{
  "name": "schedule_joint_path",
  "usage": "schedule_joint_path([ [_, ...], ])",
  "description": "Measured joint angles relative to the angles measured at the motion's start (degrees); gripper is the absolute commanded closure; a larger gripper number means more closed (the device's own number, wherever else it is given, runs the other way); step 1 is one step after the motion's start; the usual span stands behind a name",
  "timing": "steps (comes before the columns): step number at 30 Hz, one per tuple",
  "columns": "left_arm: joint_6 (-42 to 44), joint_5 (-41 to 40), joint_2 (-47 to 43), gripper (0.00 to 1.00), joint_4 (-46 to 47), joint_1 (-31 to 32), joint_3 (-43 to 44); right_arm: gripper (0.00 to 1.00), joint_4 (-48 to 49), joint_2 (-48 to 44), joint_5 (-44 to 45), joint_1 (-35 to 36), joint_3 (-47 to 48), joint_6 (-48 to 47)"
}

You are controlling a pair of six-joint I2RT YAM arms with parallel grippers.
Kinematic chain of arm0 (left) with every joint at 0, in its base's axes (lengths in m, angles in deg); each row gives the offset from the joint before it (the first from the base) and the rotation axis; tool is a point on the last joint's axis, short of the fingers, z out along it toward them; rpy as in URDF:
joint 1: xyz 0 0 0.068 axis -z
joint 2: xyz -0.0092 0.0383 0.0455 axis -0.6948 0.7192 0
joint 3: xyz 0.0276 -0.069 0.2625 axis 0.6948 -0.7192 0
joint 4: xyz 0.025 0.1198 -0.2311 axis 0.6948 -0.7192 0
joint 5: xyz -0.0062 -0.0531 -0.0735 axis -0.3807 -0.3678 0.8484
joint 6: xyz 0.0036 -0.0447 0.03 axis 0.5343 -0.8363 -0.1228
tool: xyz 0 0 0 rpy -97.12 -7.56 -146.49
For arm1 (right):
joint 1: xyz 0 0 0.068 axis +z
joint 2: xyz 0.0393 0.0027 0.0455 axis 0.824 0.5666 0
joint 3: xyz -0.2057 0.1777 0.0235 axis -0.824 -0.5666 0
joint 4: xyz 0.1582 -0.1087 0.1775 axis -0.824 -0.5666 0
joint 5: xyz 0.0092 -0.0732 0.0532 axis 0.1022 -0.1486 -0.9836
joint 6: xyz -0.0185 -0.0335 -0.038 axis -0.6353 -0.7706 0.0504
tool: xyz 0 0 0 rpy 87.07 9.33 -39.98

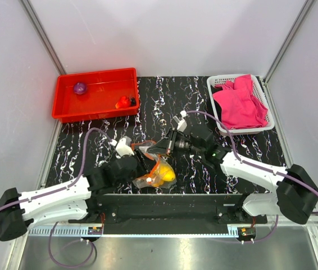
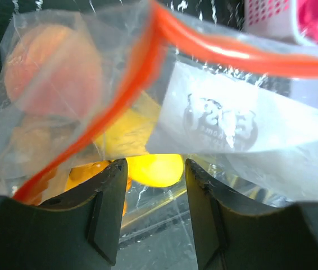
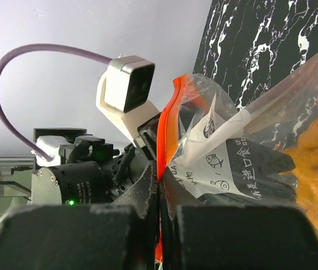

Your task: Open the zip-top bag and remove the fake food

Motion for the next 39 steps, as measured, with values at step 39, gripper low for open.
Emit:
schedule_joint_path([
  [39,6.5,2.3,7.7,0.6,-7.0,-1.4,6.7,1.0,-5.8,1.8,-0.2,0.6,1.0,-7.5],
])
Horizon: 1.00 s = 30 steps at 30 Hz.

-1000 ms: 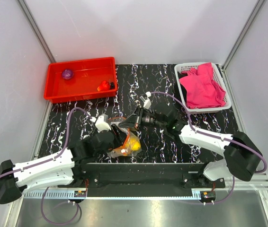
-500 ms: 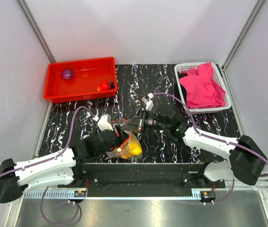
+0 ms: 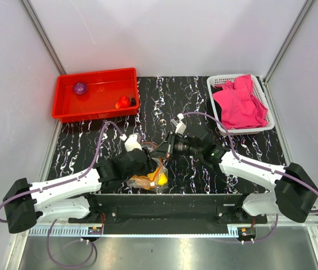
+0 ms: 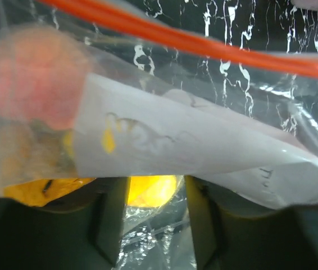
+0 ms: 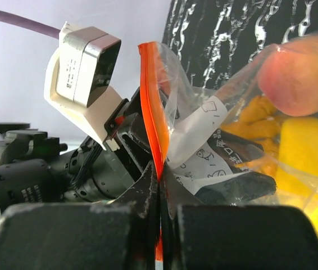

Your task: Open the zip-top bag and remove the fake food

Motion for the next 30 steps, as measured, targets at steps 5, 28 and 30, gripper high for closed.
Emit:
schedule_joint_path([
  [5,-1.0,2.1,1.4,0.66,3.4,0.1,-0.2,1.0,-2.5,-1.3,1.5,0.0,-0.2,-0.8],
  [28,-0.4,6.6,-2.2,0.63,5.7,0.1,-4.9,1.0,-7.4,-4.1,1.4,0.2,1.9,-4.7],
  [30,-0.4,6.9,0.0,0.61,6.1,0.1,-4.9,1.0,-7.6,-4.0,1.2,0.2,1.9,-4.7],
])
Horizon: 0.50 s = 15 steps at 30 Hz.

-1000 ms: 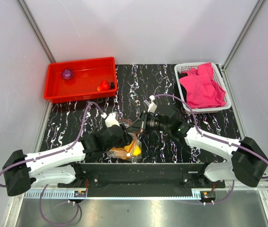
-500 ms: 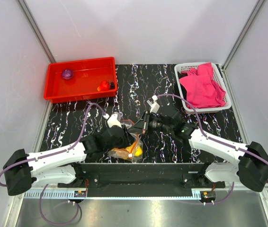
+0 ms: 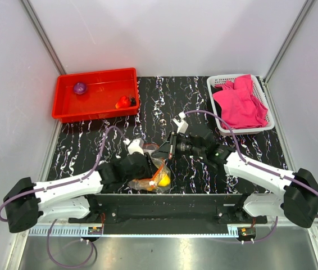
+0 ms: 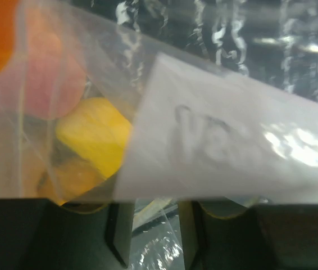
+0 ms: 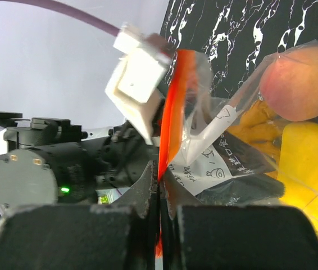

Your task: Open the zip-top bag and remove the fake food

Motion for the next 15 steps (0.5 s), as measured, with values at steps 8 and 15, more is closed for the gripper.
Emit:
schedule_joint_path([
  [8,-1.3,0.1,5.7,0.36,1.2,0.0,0.1,1.0,-0.1,0.4,-0.1,0.0,0.0,0.0],
  [15,-3.8,0.0,8.2,0.29,1.6,0.0,0.1,1.0,-0.5,0.4,0.0,0.0,-0.2,0.0],
])
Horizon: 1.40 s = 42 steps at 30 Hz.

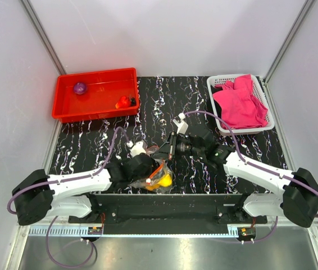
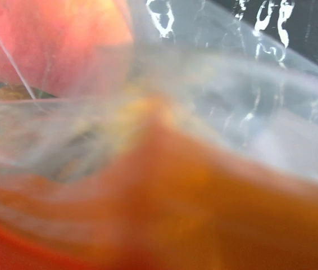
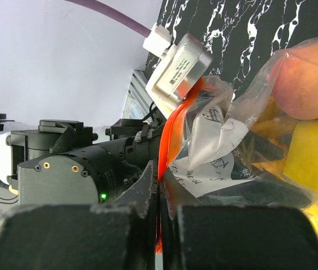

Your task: Open the zip-top bag and remove the fake food

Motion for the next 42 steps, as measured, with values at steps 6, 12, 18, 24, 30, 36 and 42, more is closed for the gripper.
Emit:
schedule_joint_path([
  [6,-1.3,-0.2,4.0,0.27,2.7,0.0,0.2,1.0,-0.3,0.0,0.0,0.0,0.0,0.0],
  [12,-1.5,-0.5,7.6,0.38,5.4,0.0,1.2,1.0,-0.2,0.0,0.0,0.0,-0.4,0.1],
  [18,-0.2,-1.2,5.5,0.73,9.9,0.3,-1.7,1.0,0.0,-1.1,0.0,0.0,-1.9,0.0],
  [24,3.3,-3.1,-2.1,1.0,8.0,1.4,-3.3,1.0,-0.9,-4.1,0.4,0.0,-3.3,-1.0],
  [30,8.6,-5.3,-10.4,1.0,4.0,2.1,-3.0,1.0,-3.3,-6.3,2.1,0.0,-3.3,-3.7],
  [36,14.4,-4.6,-14.3,1.0,2.6,2.3,-1.5,1.0,-8.8,-8.1,6.9,0.0,-2.9,-5.7],
  [42,19.5,-2.4,-19.1,1.0,3.1,2.3,-1.5,1.0,-14.8,-8.5,11.6,-0.3,0.2,-7.5],
])
